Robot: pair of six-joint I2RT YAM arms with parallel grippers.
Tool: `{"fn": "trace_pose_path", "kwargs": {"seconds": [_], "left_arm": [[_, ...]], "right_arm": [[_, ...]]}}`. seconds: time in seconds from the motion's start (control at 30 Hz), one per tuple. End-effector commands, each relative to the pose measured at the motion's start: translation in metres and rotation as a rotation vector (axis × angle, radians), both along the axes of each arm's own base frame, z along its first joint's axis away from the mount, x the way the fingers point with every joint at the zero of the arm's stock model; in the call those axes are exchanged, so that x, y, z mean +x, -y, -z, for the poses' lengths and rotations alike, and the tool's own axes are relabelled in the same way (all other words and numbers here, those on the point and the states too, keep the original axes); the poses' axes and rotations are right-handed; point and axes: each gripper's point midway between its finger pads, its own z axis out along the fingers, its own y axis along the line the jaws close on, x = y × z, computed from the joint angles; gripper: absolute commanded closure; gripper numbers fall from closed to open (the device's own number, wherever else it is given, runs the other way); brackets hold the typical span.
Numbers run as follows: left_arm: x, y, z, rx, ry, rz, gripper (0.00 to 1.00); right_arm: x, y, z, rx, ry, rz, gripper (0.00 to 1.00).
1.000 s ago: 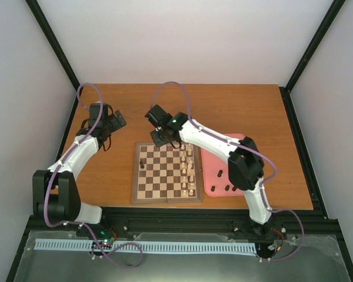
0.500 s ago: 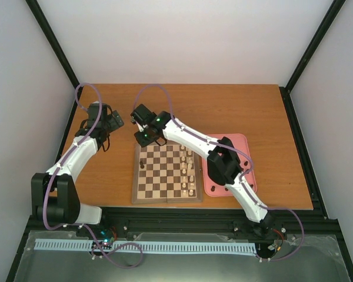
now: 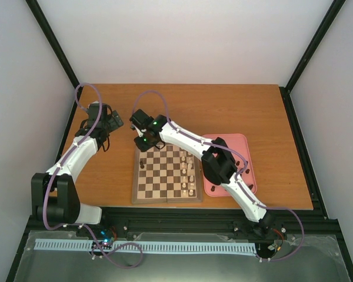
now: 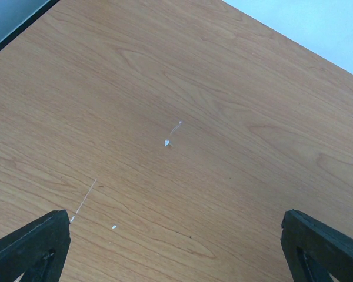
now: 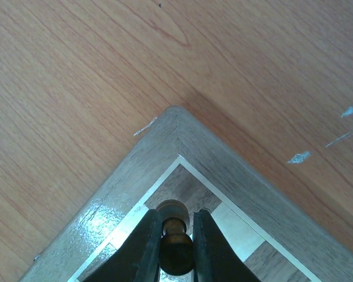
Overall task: Set up the chess pieces on the board
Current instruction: Place the chess piece on the chessboard.
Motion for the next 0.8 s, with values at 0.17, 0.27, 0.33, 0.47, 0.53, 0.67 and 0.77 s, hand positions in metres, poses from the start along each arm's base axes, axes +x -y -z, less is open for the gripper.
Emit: {"fn": "trace_pose_path", "kwargs": {"seconds": [0.17, 0.27, 0.33, 0.47, 0.53, 0.67, 0.77], "left_arm": [[0.005, 0.001, -0.016, 0.005, 0.033, -0.001, 0.00], [0.006, 0.001, -0.015, 0.006, 0.032, 0.000, 0.00], [0.006, 0.001, -0.015, 0.005, 0.033, 0.000, 0.00], [0.006, 0.002, -0.015, 0.004, 0.033, 0.001, 0.00], [0.006, 0.001, -0.015, 0.004, 0.032, 0.000, 0.00], [0.006, 0.001, -0.014, 0.004, 0.031, 0.001, 0.00], [0.006, 0.001, -0.014, 0.003, 0.031, 0.000, 0.00]], "right_arm": [[0.001, -0.007, 0.008, -0.008, 0.006, -0.019, 0.89], [0.002, -0.007, 0.010, -0.015, 0.007, -0.018, 0.89], [0.004, -0.007, 0.009, -0.019, 0.015, -0.014, 0.89], [0.005, -0.003, 0.011, -0.039, 0.024, -0.006, 0.89], [0.005, -0.002, 0.013, -0.046, 0.021, -0.005, 0.89], [0.005, -0.002, 0.018, -0.053, 0.019, -0.004, 0.89], [0.004, -0.003, 0.020, -0.051, 0.015, -0.005, 0.89]]}}
